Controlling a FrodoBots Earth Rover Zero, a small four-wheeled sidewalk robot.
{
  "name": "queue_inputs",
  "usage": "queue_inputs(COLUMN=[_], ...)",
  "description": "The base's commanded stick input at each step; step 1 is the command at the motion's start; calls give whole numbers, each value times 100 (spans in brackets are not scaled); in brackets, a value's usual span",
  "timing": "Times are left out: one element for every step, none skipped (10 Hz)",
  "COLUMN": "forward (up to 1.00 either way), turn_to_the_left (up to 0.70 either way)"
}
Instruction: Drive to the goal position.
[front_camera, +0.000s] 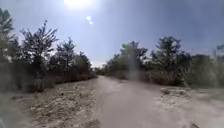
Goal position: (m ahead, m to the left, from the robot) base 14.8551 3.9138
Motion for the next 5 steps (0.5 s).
queue_inputs(forward=[45, 45, 45, 45, 45], turn_to_the_left=[2, 2, 2, 2, 2])
